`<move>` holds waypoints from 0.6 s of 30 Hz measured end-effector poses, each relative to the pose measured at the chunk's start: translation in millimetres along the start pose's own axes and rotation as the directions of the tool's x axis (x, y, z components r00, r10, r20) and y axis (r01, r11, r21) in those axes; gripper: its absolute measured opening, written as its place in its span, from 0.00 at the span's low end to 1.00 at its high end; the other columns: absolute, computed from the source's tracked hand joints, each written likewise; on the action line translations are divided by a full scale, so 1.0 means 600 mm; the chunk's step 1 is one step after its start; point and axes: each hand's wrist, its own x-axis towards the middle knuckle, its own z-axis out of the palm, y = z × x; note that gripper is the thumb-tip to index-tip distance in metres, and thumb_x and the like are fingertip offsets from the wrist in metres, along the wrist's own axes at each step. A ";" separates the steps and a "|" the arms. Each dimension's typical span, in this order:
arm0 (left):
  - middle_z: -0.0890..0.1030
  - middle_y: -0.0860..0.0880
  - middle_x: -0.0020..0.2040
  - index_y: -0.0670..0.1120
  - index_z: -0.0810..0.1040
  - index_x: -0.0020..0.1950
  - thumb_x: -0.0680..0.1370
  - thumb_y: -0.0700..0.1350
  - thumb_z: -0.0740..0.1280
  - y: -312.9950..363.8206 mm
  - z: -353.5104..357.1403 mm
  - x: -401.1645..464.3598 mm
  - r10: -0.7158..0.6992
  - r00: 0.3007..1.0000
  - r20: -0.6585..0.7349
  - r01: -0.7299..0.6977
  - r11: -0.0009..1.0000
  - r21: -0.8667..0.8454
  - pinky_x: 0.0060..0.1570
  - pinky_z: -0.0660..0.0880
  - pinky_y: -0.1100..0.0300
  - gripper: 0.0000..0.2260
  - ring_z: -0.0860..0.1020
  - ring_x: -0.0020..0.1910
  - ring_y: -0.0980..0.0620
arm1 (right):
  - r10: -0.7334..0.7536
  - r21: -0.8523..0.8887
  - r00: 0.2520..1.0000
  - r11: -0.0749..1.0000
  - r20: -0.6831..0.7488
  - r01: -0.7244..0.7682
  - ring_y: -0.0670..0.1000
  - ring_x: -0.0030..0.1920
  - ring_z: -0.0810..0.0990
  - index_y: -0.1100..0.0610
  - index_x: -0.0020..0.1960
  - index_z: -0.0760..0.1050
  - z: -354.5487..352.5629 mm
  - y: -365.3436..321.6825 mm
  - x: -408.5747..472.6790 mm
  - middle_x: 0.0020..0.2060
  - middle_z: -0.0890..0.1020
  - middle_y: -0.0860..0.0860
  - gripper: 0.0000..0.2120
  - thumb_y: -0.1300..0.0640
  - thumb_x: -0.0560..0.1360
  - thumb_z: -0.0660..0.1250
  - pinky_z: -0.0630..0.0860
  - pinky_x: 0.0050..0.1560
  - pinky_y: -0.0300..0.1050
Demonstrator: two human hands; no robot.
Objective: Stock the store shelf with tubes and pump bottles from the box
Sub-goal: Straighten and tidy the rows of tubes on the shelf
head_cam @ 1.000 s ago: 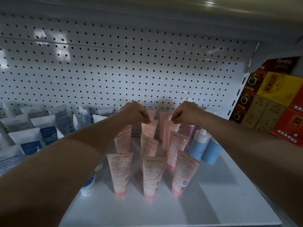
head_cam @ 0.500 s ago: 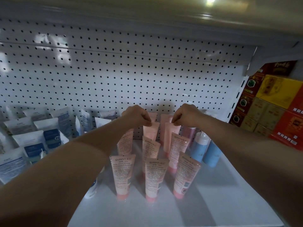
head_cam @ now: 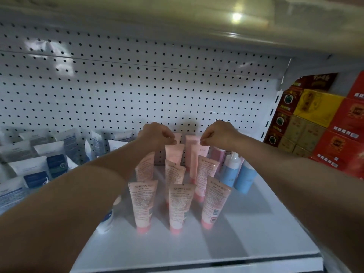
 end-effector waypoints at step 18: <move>0.86 0.48 0.41 0.47 0.87 0.46 0.71 0.53 0.76 0.067 -0.033 -0.087 -0.153 0.975 0.160 0.146 0.988 0.049 0.51 0.76 0.61 0.11 0.83 0.47 0.54 | -0.015 -0.139 0.997 0.990 0.078 0.025 0.46 0.45 0.81 0.52 0.45 0.84 0.003 -0.004 -0.063 0.38 0.82 0.45 0.10 0.47 0.70 0.77 0.76 0.47 0.41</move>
